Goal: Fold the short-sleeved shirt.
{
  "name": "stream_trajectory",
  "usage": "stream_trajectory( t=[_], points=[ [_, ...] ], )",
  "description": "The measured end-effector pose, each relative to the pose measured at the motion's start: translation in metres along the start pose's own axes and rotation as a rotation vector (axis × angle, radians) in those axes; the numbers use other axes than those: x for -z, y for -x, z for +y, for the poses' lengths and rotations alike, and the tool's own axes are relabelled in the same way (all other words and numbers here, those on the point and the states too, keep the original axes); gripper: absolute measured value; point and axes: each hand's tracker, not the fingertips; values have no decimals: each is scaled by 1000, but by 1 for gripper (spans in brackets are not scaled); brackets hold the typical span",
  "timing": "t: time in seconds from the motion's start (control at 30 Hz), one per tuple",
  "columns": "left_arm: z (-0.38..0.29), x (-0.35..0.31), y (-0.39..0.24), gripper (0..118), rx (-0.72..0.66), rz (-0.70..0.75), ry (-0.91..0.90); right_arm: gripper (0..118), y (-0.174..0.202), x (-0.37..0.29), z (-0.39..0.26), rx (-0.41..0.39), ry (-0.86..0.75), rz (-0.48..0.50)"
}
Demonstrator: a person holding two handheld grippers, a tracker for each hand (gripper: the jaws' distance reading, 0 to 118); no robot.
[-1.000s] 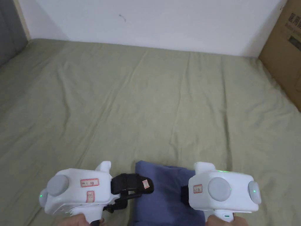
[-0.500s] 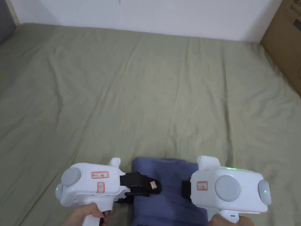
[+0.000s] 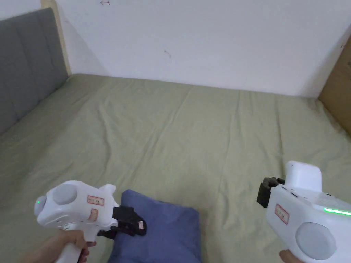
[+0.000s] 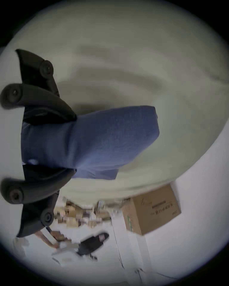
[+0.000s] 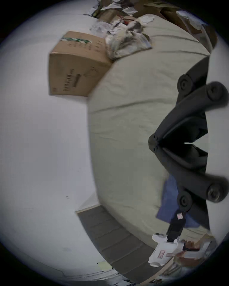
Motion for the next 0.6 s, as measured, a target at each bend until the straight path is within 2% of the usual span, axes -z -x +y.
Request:
stream_trajectory(
  t=[0.17,0.27,0.37,0.47,0.53,0.57,0.6],
  points=[
    [15,-65,49,35,54,367,-29,0,23,-22,8,-46,-190,-36],
    [17,-98,78,35,79,552,-31,0,38,-28,6,-81,-240,-64],
    [13,-117,97,35,155,721,5,0,47,-24,3,-75,-222,-45],
    [12,-132,122,35,145,814,-5,0,56,-18,-1,-76,-210,-33],
    [9,-135,134,35,135,825,-17,0,61,-14,-3,-83,-196,-28],
    [7,-137,140,38,109,833,-56,0,63,-12,-4,-86,-183,-22],
    [6,-137,143,53,85,828,-75,0,64,-10,-4,-84,-179,-16]
  ],
)
